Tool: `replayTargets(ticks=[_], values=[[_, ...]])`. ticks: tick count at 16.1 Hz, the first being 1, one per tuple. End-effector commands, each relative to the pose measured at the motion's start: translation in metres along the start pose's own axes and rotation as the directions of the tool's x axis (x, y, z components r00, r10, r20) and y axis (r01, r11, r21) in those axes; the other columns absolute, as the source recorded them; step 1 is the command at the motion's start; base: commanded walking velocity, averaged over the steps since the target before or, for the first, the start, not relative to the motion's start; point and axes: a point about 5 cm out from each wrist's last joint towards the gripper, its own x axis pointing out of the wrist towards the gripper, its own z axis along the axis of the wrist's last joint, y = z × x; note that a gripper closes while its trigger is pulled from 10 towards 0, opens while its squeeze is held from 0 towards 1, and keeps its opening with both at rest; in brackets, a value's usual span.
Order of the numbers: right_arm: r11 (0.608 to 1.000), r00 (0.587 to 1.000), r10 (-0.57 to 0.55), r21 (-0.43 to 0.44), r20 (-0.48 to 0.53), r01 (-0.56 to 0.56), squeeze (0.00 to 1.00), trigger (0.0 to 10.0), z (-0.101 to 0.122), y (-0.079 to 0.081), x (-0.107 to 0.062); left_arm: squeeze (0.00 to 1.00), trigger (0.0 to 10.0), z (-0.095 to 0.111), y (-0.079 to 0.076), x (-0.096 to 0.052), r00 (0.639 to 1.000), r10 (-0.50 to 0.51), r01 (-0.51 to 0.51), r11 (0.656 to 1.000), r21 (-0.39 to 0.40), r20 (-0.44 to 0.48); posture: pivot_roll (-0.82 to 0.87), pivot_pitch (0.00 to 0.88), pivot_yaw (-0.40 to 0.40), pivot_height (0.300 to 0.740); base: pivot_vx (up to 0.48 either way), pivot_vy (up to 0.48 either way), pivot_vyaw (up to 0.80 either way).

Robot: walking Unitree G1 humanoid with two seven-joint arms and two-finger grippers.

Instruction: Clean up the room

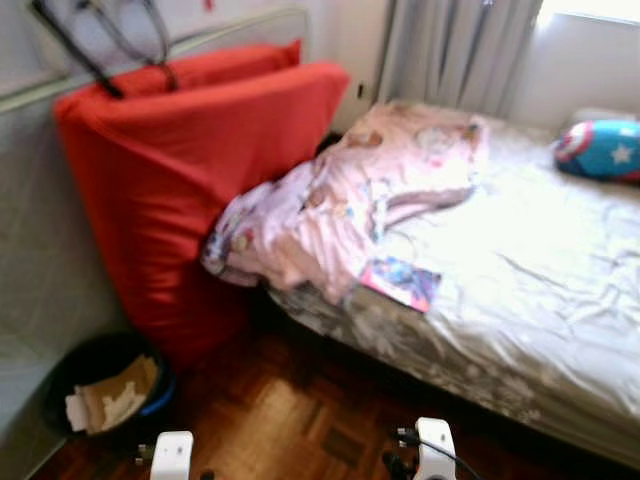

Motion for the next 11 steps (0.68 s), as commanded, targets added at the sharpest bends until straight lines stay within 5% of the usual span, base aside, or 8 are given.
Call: replayTargets(ticks=[1, 11], values=[[1.000, 1.000, -0.027, 0.003, -0.002, 0.027, 0.00, 10.0, -0.0007, -0.0097, -0.0015, 0.00, 10.0, -0.0041, -0.0069, -0.0006, 1.000, -0.019, 0.019, 1.000, 0.000, -0.016, 0.05, 0.000, -0.027, 0.740, 0.000, -0.322, 0.00], [1.000, 1.000, -0.026, -0.009, -0.004, 0.026, 0.00, 10.0, -0.0002, -0.0117, -0.0018, 0.00, 10.0, -0.0084, -0.0089, -0.0016, 0.999, -0.023, 0.023, 1.000, -0.004, -0.029, 0.05, 0.000, -0.037, 0.740, 0.000, -0.321, 0.00]])
